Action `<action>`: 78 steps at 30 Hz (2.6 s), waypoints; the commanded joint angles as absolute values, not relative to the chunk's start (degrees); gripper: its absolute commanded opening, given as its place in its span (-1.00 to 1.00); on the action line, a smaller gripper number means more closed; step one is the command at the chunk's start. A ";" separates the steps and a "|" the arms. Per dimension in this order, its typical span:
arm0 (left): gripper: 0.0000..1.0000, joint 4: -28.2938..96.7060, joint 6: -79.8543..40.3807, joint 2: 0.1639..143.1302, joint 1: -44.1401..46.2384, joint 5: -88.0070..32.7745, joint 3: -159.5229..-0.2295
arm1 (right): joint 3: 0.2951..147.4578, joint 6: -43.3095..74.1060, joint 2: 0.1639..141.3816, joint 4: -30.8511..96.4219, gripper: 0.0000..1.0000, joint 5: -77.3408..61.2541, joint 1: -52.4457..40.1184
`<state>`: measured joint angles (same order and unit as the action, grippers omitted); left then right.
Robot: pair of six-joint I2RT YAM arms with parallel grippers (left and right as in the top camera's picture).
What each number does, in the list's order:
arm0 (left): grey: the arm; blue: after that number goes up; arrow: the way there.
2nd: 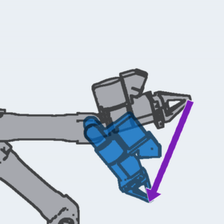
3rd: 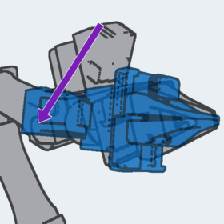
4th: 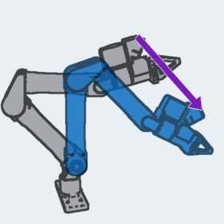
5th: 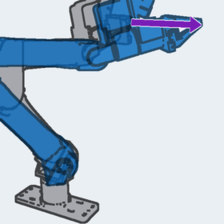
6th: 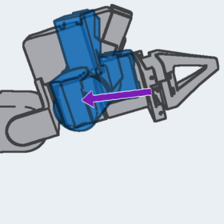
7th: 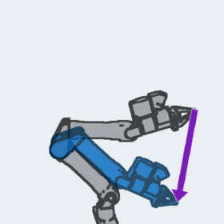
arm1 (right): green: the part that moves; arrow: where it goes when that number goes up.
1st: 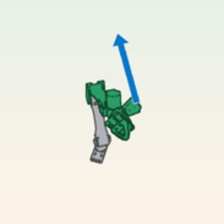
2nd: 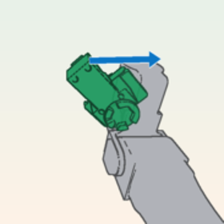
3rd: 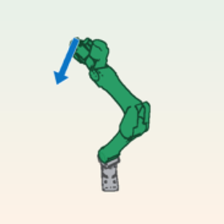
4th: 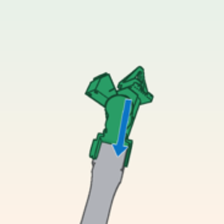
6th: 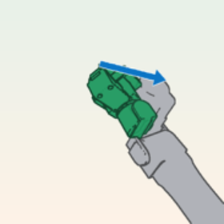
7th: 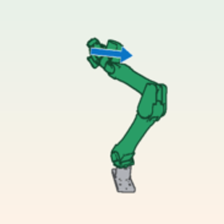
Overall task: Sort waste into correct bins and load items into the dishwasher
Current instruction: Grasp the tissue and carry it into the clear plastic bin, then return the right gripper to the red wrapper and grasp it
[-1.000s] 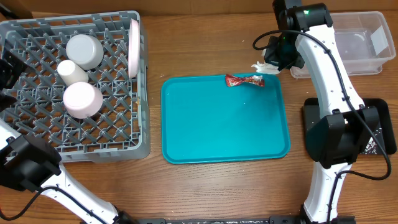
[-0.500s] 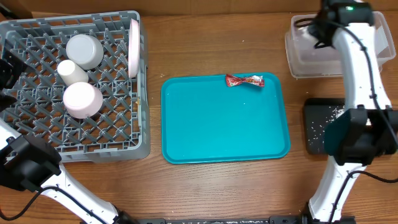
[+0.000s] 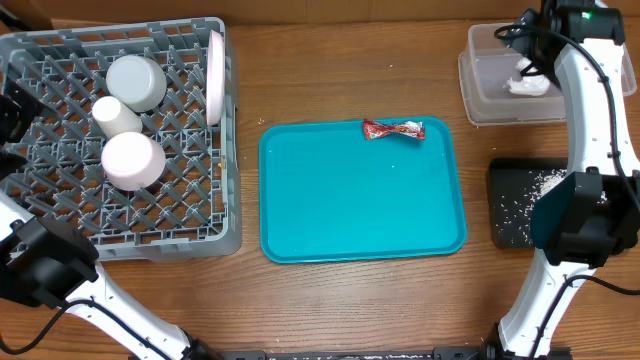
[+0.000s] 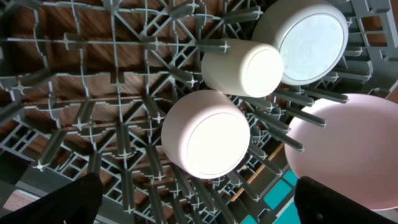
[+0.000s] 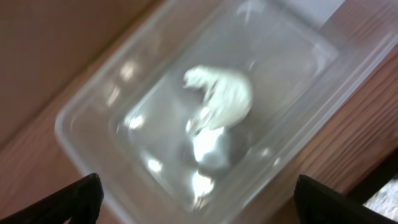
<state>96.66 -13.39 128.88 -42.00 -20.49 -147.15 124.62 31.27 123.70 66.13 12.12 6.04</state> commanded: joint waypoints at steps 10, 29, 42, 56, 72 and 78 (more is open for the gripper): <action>1.00 96.79 -13.91 127.83 -41.60 -19.88 -147.15 | 124.16 28.21 123.37 80.47 0.25 -16.60 1.74; 1.00 96.79 -13.91 127.83 -41.60 -19.88 -147.15 | 109.84 67.33 123.39 71.66 0.46 -6.07 -13.43; 1.00 96.79 -13.91 127.83 -41.60 -19.88 -147.15 | 97.80 74.91 123.39 54.41 0.40 -7.53 -14.48; 1.00 96.79 -13.91 127.83 -41.60 -19.88 -147.15 | 94.13 76.97 123.39 46.00 0.18 -3.44 -15.42; 1.00 96.79 -13.91 127.83 -41.60 -19.88 -147.15 | 94.26 70.54 122.04 47.09 -0.92 -6.48 -14.87; 1.00 96.79 -13.91 127.83 -41.60 -19.88 -147.15 | 97.80 60.45 115.46 46.78 -0.92 -11.11 -11.55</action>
